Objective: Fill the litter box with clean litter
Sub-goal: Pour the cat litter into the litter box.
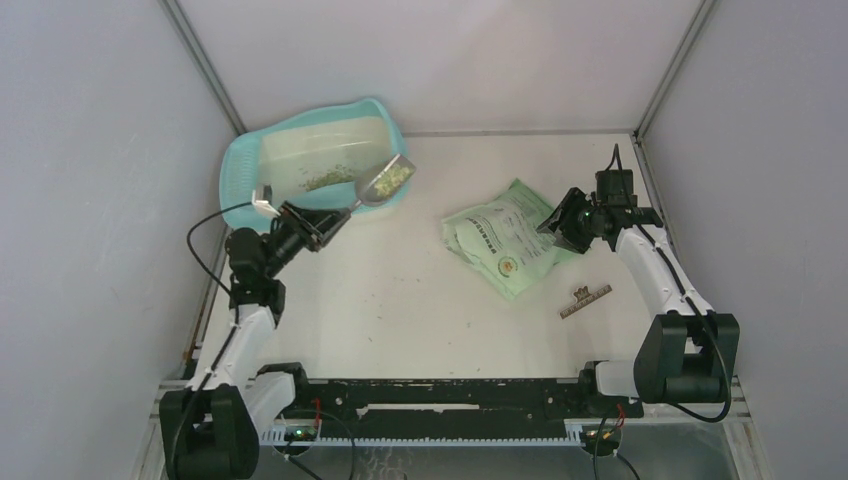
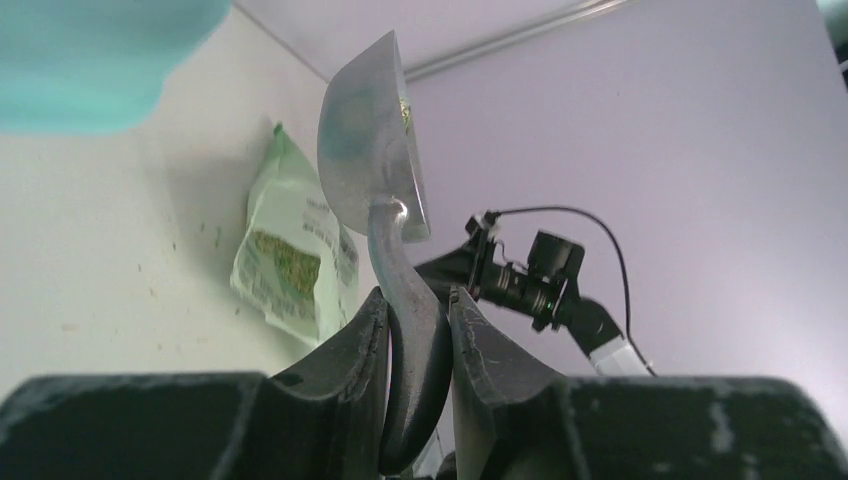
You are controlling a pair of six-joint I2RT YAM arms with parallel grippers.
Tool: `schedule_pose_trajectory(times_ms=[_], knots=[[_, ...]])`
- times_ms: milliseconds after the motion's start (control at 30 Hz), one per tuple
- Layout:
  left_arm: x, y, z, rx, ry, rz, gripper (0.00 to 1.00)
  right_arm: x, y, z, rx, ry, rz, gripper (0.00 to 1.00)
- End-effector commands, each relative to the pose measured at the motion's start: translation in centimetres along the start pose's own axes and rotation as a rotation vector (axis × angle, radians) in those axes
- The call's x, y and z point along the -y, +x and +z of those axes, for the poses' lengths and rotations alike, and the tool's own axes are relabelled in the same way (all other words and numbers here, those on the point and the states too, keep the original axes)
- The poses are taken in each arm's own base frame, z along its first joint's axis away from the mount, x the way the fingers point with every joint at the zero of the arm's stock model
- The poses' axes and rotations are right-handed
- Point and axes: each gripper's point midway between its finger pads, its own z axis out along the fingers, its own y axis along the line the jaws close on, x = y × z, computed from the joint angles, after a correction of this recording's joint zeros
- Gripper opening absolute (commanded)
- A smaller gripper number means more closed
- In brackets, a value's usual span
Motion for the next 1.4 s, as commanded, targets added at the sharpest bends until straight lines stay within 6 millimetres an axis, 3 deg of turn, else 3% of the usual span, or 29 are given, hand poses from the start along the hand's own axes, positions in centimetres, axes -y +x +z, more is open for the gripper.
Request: schedule_pose_trajectory(times_ms=[0, 100, 233, 367, 567, 733, 1000, 1367], knots=[[6.3, -4.7, 0.2, 0.064, 0.086, 0.143, 0.16, -1.4, -0.9, -0.4, 0.035, -0.050, -0.040, 0.61], [8.3, -7.5, 0.2, 0.113, 0.064, 0.194, 0.16, -1.5, -0.9, -0.3, 0.034, -0.056, -0.040, 0.61], [8.0, -10.9, 0.1, 0.167, -0.078, 0.258, 0.16, -1.5, -0.8, -0.3, 0.028, -0.059, -0.043, 0.61], [6.5, -13.8, -0.3, 0.220, -0.260, 0.322, 0.16, -1.5, -0.6, -0.3, 0.018, -0.063, -0.050, 0.61], [3.4, -17.3, -2.9, 0.327, -0.567, 0.430, 0.16, -1.5, -0.4, -0.1, 0.004, -0.070, -0.059, 0.61], [1.2, -19.2, -5.0, 0.367, -0.751, 0.517, 0.15, -1.6, -0.3, 0.0, -0.006, -0.079, -0.064, 0.61], [-0.1, -22.4, -7.8, 0.376, -0.998, 0.671, 0.15, -1.6, -0.1, 0.3, -0.025, -0.087, -0.072, 0.62], [-1.2, -22.7, -6.4, 0.270, -1.278, 0.942, 0.14, -1.6, 1.4, 1.4, -0.054, -0.110, -0.079, 0.62]])
